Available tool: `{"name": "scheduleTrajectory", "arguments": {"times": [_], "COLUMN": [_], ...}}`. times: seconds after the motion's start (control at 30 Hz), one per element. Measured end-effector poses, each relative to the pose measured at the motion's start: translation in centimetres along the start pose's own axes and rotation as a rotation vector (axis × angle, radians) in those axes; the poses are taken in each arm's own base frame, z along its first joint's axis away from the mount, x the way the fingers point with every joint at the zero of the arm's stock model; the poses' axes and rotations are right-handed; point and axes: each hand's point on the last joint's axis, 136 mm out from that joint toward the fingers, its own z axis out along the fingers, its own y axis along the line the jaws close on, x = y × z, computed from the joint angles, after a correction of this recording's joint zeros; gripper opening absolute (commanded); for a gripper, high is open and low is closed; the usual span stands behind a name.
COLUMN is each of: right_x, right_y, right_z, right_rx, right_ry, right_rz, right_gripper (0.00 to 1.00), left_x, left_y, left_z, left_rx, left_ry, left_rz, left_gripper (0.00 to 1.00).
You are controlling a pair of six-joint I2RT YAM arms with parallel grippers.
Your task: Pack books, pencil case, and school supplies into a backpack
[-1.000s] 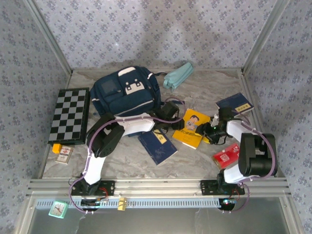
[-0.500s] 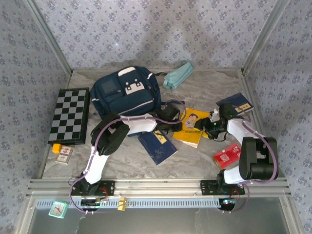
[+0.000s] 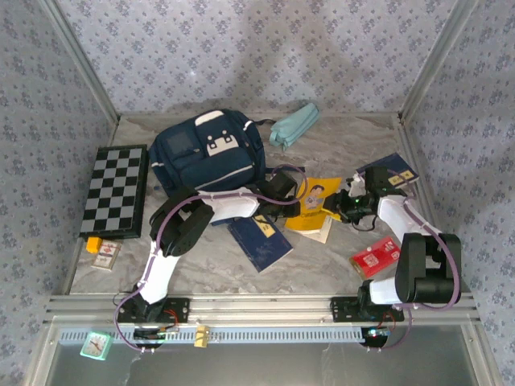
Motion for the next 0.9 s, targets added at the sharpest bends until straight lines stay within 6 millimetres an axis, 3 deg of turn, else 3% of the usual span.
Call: {"name": "scheduleTrajectory", "arguments": {"times": [0.37, 0.5, 0.63, 0.73, 0.9], "right_x": [-0.3, -0.3, -0.4, -0.6, -0.9], "right_y": [-1.1, -1.1, -0.8, 0.0, 3.3], "right_z": [-0.2, -0.6, -1.9, -3.0, -4.9], "right_rx": [0.001, 0.002, -0.011, -0.023, -0.081], "right_ry": [-0.018, -0.025, -0.055, -0.076, -0.107], "right_rz": [0.024, 0.011, 0.008, -0.003, -0.075], "right_gripper": [0.00, 0.00, 0.00, 0.00, 0.00], "left_x": [-0.1, -0.5, -1.7, -3.0, -4.4], "left_y": [-0.2, -1.0, -2.9, -3.9, -2.5], "left_z": [-0.2, -1.1, -4.6, -8.6, -14.4], "left_rx": [0.000, 0.020, 0.079, 0.139, 0.192], "left_ry": [-0.003, -0.019, -0.072, -0.133, -0.225], "left_rz": [0.002, 0.011, 0.030, 0.028, -0.002], "left_gripper": [0.32, 0.42, 0.48, 0.53, 0.61]}}
